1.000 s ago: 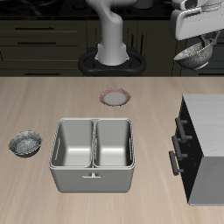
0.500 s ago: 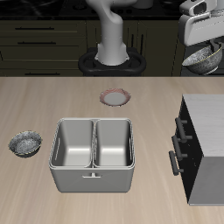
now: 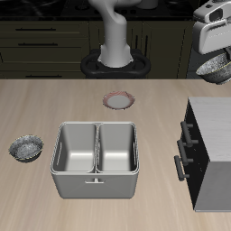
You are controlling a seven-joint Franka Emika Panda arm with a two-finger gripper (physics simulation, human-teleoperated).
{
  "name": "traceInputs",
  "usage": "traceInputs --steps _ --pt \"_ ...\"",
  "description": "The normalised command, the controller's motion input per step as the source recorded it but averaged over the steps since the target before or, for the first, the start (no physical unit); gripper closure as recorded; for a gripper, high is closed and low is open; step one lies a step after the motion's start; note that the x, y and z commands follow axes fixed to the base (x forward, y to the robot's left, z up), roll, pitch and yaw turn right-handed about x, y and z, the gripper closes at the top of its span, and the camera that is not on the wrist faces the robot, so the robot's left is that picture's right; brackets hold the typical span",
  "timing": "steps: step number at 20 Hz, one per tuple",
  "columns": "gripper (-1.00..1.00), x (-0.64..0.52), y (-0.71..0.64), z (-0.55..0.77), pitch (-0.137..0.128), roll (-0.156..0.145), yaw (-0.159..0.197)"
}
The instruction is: Pick up the bowl on the plate and place it on top of the white cabinet
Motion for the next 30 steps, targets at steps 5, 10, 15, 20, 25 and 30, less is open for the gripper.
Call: traceInputs --steps 5,10,15,20,25,30 --pt "1.0 0.16 0.0 -0.02 0.001 -0.013 0.005" --pt "1.0 0.14 -0.07 -0.07 0.003 -0.031 0.007" --pt "1.0 0.11 0.01 -0.12 0.01 -0.004 0.014" --pt "1.0 0.1 -0.02 -0.14 0.021 -0.01 0.011" --pt "1.0 0.04 0.05 -0.11 0.011 0.005 0.018" --pt "1.0 0.04 0.03 -0.13 0.015 0.007 0.019"
